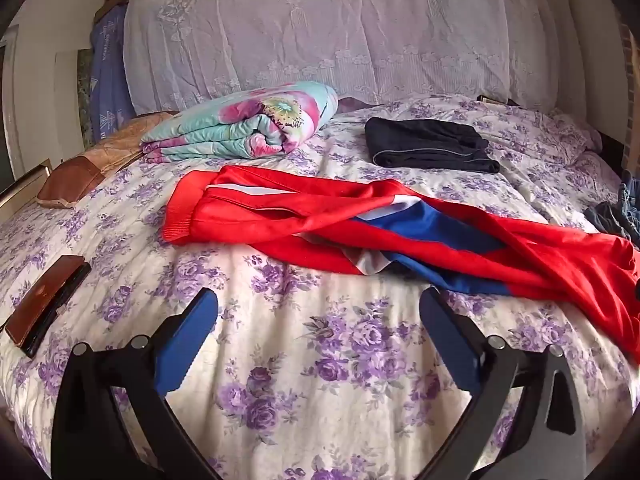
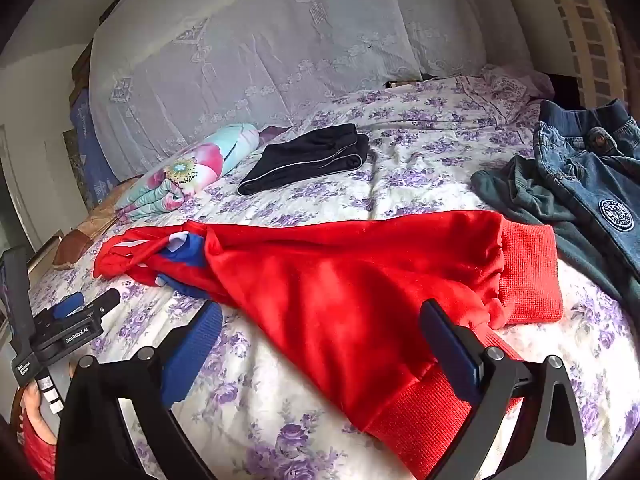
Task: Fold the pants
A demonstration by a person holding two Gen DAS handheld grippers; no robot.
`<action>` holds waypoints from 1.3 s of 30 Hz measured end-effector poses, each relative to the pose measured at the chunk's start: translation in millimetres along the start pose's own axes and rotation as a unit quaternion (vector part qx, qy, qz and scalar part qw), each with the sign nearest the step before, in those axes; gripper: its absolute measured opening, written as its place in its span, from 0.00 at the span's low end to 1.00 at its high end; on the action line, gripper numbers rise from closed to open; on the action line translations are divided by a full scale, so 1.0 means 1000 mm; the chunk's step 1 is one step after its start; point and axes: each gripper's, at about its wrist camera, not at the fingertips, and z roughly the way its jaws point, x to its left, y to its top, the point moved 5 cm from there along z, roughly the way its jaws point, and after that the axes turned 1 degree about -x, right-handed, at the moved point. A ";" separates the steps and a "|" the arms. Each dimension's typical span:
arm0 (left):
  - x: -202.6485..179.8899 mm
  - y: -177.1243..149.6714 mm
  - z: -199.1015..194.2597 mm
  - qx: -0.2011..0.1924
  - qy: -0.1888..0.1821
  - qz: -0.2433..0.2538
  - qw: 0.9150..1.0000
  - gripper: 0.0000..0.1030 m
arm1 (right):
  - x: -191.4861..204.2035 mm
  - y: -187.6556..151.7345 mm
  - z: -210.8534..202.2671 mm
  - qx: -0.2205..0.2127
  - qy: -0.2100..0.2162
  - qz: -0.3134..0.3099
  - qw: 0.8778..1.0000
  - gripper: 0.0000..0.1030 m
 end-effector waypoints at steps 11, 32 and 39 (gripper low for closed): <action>0.019 -0.003 0.004 0.011 -0.015 -0.054 0.998 0.95 | -0.001 0.000 0.005 0.006 0.004 0.011 1.000 0.97; 0.027 -0.002 0.003 0.013 -0.018 -0.063 0.998 0.95 | -0.001 -0.001 0.002 0.007 0.004 0.012 1.000 0.97; 0.027 -0.003 0.004 0.013 -0.018 -0.065 0.998 0.95 | -0.003 -0.001 0.003 0.007 0.004 0.013 1.000 0.97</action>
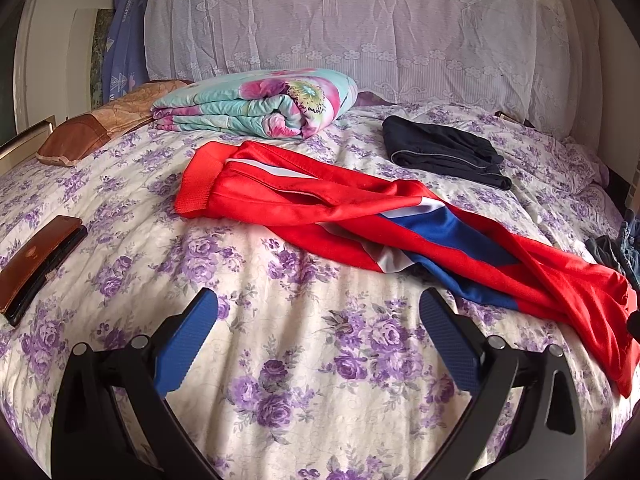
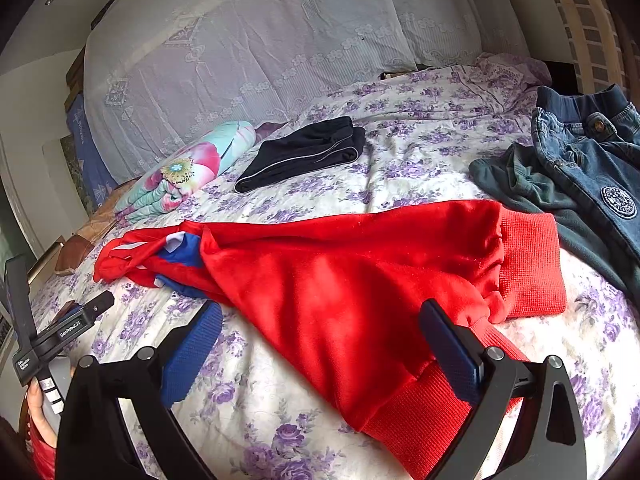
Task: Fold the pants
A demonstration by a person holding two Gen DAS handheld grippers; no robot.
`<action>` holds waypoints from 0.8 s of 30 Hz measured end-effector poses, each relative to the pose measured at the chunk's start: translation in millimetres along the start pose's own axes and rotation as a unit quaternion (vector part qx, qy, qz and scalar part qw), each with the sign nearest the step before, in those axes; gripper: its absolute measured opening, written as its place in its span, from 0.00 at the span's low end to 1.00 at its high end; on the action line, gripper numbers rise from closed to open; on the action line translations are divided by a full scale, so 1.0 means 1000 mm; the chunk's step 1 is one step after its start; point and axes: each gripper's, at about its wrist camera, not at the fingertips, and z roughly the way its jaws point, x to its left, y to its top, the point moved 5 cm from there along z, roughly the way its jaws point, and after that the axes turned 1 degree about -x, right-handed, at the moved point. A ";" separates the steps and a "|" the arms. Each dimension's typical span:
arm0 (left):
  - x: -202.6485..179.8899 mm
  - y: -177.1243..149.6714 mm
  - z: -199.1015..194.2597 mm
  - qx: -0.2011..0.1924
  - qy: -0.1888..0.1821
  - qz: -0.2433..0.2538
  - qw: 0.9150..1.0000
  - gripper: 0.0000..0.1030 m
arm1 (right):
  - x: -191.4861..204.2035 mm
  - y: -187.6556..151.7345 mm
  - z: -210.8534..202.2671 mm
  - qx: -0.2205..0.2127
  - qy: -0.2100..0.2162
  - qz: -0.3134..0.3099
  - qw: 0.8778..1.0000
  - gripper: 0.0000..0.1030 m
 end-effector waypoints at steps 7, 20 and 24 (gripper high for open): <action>0.000 0.000 0.000 0.000 0.000 0.001 1.000 0.95 | 0.000 0.000 0.000 0.001 0.001 0.002 1.000 0.97; 0.001 0.000 -0.001 -0.001 0.000 0.000 1.000 0.95 | -0.001 0.000 0.000 0.002 0.001 0.006 1.000 0.97; 0.001 0.000 -0.002 -0.001 0.000 -0.001 1.000 0.95 | -0.001 0.000 0.001 0.002 0.001 0.006 1.000 0.97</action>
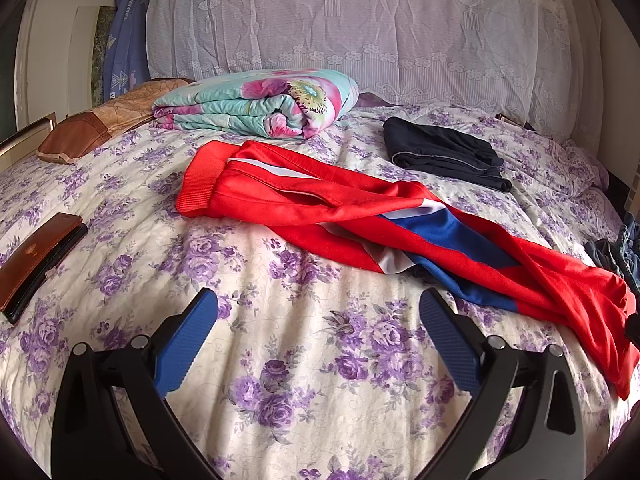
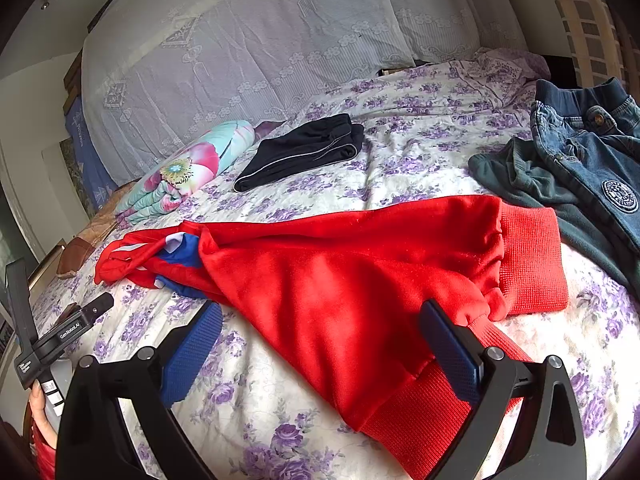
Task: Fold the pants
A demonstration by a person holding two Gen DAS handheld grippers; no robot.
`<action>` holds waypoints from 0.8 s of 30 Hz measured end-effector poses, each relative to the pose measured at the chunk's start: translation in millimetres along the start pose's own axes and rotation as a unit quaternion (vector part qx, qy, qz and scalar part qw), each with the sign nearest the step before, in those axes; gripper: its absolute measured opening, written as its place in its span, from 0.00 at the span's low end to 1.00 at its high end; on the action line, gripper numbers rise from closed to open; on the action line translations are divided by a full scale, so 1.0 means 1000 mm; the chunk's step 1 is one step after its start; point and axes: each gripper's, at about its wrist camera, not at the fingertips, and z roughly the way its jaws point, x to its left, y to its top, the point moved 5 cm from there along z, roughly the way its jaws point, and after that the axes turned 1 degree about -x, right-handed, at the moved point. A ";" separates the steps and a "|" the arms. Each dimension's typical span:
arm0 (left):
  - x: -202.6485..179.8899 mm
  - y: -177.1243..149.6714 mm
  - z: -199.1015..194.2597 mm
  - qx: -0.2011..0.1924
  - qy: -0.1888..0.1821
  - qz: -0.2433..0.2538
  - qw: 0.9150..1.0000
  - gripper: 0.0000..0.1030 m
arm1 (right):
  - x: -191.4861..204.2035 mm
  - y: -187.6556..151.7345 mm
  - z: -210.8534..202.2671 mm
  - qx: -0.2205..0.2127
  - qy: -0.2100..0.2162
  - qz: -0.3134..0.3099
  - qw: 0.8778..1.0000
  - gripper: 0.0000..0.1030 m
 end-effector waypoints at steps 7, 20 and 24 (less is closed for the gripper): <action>0.000 0.000 0.000 0.000 0.000 -0.001 1.000 0.95 | 0.000 0.000 0.000 0.000 0.000 0.001 1.000 0.97; 0.001 0.000 -0.001 -0.001 0.000 -0.002 1.000 0.95 | -0.002 0.001 0.001 0.001 0.001 0.002 1.000 0.97; 0.000 0.000 -0.001 -0.001 0.000 -0.003 1.000 0.95 | -0.001 0.000 0.001 0.002 0.001 0.003 1.000 0.97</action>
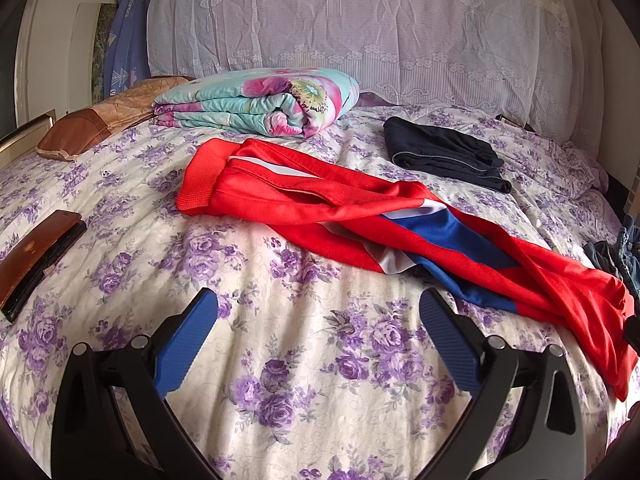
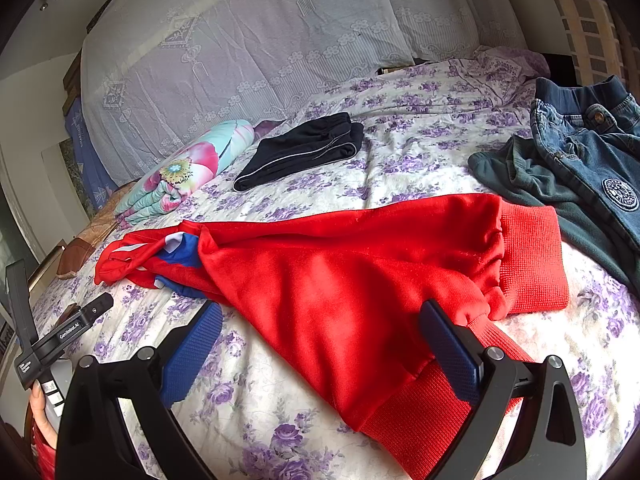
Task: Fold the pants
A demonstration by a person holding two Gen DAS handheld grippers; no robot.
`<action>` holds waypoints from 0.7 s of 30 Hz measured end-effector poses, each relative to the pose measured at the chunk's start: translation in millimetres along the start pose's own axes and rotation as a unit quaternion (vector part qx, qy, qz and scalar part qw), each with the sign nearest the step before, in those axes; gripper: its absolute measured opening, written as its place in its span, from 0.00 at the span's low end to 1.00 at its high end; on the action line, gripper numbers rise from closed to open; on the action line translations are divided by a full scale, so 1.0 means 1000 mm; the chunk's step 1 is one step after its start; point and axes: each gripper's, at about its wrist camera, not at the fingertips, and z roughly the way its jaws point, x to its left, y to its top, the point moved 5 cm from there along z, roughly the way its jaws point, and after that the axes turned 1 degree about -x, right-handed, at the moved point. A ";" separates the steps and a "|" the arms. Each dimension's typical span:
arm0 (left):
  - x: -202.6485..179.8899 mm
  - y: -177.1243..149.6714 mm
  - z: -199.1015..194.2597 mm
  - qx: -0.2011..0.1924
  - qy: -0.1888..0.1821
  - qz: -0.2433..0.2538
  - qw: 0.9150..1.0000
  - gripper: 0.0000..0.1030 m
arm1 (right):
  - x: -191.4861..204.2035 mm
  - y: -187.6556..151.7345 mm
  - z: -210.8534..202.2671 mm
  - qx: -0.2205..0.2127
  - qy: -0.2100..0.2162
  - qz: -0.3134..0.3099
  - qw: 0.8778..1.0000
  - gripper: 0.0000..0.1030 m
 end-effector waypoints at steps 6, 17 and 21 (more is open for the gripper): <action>0.000 0.000 0.000 0.000 0.000 -0.001 1.000 0.95 | 0.000 0.000 0.000 0.000 0.000 0.001 1.000 0.97; 0.005 -0.002 0.010 0.031 -0.044 -0.034 0.998 0.95 | 0.000 0.002 -0.001 0.001 0.000 0.002 1.000 0.97; 0.032 0.002 0.033 0.077 -0.123 -0.132 0.981 0.95 | -0.001 -0.001 0.001 0.002 0.000 0.004 1.000 0.97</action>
